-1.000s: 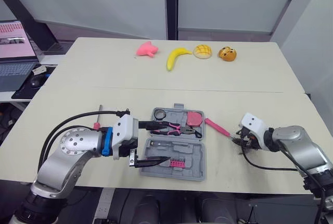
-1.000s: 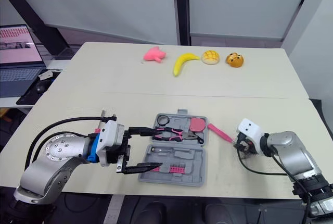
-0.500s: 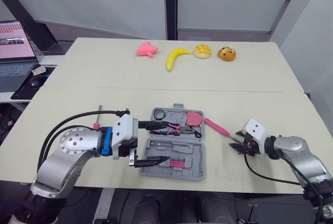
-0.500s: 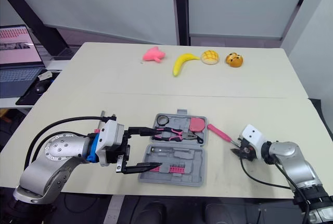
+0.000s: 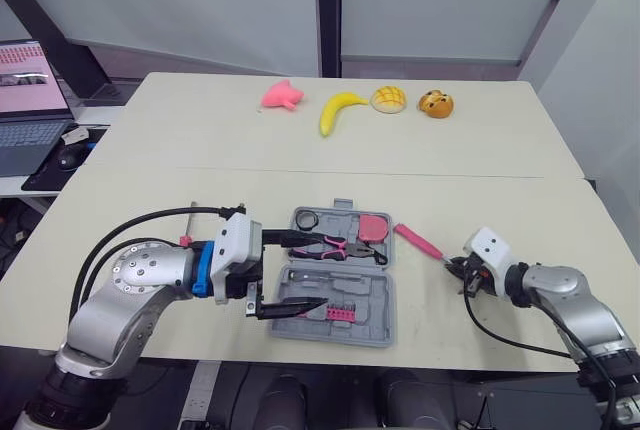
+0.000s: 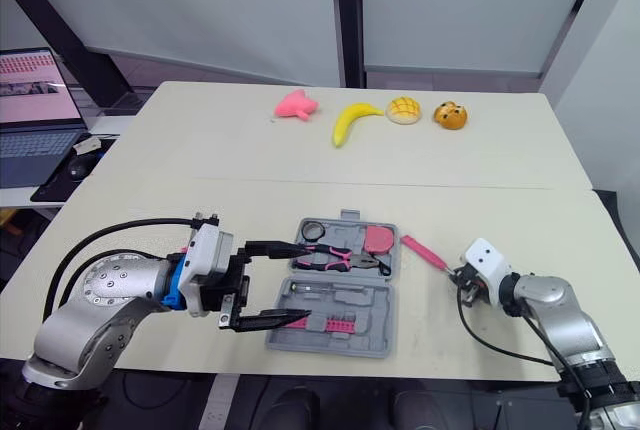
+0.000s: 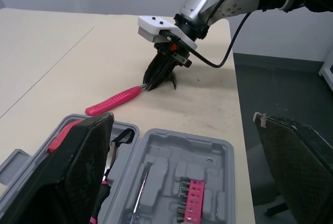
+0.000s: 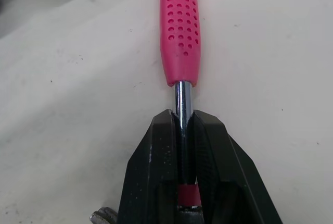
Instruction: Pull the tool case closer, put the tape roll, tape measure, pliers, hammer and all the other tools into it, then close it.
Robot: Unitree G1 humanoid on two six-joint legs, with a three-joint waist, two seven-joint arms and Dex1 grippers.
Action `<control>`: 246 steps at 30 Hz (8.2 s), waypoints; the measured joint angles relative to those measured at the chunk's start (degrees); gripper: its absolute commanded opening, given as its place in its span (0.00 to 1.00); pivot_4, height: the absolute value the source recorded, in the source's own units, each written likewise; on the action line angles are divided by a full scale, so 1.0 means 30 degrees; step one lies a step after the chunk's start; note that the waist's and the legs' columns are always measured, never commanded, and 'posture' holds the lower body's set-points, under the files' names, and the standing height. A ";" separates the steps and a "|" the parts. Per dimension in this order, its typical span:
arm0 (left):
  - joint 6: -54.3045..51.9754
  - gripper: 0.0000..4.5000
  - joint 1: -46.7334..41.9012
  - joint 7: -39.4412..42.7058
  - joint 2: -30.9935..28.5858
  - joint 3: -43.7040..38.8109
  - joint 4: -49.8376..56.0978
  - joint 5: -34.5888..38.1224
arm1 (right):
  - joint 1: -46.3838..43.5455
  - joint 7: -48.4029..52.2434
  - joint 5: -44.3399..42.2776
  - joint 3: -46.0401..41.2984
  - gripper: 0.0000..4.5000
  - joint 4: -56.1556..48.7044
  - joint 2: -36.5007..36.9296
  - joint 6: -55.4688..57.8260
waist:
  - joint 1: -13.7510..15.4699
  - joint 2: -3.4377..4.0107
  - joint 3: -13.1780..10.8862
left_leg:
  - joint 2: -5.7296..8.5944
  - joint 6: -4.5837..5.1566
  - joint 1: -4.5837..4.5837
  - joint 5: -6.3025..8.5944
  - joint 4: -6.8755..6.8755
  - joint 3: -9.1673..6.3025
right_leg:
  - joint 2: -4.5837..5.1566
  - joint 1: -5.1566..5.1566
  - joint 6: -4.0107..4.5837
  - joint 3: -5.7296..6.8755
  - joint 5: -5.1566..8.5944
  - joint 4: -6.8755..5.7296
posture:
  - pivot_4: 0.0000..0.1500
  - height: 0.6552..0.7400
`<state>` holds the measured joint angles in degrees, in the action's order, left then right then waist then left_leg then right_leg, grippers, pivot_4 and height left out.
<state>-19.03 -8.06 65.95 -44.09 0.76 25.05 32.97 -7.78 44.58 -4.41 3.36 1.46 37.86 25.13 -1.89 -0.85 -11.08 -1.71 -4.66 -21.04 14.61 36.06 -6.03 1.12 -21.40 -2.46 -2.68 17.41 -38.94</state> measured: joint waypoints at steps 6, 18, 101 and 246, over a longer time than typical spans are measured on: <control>0.0173 1.00 -0.0082 0.0339 -0.0002 -0.0011 -0.0062 -0.0066 | 0.2174 -0.1731 -0.0857 -0.1247 0.05 -0.3759 -0.0366 0.3752 | 0.0061 0.0002 -0.0001 | 0.0002 -0.0001 -0.0030 0.0000 -0.0005 -0.0007 | 0.0002 -0.0019 -0.0002 0.0006 0.0003 0.0005 | 1.00 1.00; 0.0209 1.00 -0.0164 0.0936 -0.0058 -0.0021 -0.0117 -0.0121 | 0.5213 -0.7460 -0.2088 -0.2197 0.05 -1.2421 -0.5535 1.2632 | 0.0002 0.0009 -0.0001 | -0.0004 -0.0002 -0.0046 0.0001 -0.0006 -0.0008 | -0.0005 -0.0058 -0.0093 -0.0003 0.0061 -0.0004 | 1.00 1.00; 0.2204 1.00 0.6168 0.2237 -0.3273 -0.5798 -0.2034 -0.1361 | -0.2273 0.2295 -0.1024 0.4149 0.05 -1.2067 0.5785 0.5421 | 0.0000 0.0003 0.0032 | -0.0007 0.0004 -0.0273 -0.0006 0.0017 -0.0014 | 0.0002 -0.0272 0.0008 0.0028 -0.0032 -0.0015 | 1.00 1.00; 0.1470 1.00 0.9604 -0.7963 0.4148 -1.3729 -0.8812 -0.0751 | 0.2814 0.2259 -0.4081 -0.2516 1.00 -0.7313 0.0211 -0.2992 | 0.0054 -0.0147 0.0126 | -0.0017 -0.0009 0.0041 0.0002 0.0000 -0.0008 | 0.0008 0.0028 -0.0046 0.0015 0.0031 -0.0008 | 1.00 1.00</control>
<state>-14.62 20.75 42.06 -31.64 -40.43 -1.38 30.71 0.67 51.36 -16.66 -4.19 -20.49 38.50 16.16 -1.73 -1.29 -10.70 -1.76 -4.69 -20.92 14.61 36.06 -6.05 1.14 -21.32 -2.59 -2.63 17.51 -38.96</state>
